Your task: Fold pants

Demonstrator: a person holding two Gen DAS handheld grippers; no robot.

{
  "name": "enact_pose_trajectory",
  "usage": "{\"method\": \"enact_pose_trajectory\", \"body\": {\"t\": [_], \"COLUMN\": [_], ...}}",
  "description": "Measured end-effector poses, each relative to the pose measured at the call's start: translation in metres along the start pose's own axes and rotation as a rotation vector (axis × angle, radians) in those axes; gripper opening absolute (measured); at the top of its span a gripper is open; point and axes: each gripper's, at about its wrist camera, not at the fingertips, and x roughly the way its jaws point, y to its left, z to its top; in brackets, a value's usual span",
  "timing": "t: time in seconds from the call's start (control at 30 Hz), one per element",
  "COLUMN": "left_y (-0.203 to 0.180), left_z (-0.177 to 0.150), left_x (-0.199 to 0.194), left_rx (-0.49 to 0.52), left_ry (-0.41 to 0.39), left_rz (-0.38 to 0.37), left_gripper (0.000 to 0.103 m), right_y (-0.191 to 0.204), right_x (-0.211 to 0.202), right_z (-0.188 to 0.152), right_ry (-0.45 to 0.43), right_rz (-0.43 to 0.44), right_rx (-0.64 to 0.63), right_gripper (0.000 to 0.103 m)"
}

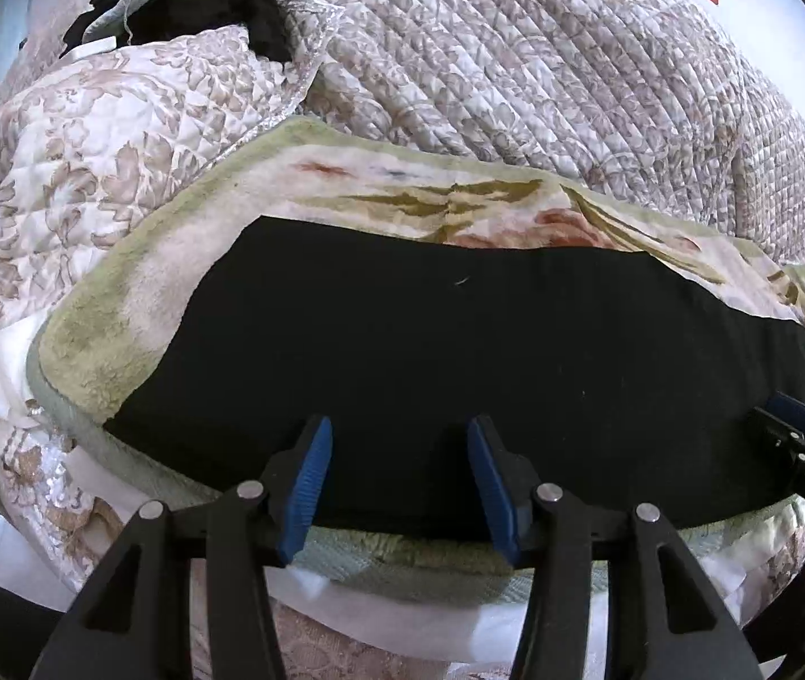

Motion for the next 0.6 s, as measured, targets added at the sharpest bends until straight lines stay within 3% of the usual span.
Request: {"method": "enact_pose_trajectory", "body": {"t": [0.2,0.3,0.6], "left_y": [-0.001,-0.009,-0.028], "left_z": [0.003,0.006,0.003], "left_x": [-0.008,-0.008,0.002], "left_rx": [-0.017,-0.01,0.059], "left_ry": [-0.002,0.009,0.034], "left_rz": [-0.017,-0.037,0.003], "left_gripper": [0.054,0.054,0.058], "right_y": [0.0,0.008,0.027], "right_x": [-0.008,-0.013,-0.007], "right_z": [0.004,0.002,-0.002], "right_ry": [-0.022,-0.039,-0.019], "right_rz": [-0.01,0.046,0.098], "right_rx": [-0.003,-0.002,-0.073], "right_gripper": [0.055,0.055,0.057]}}
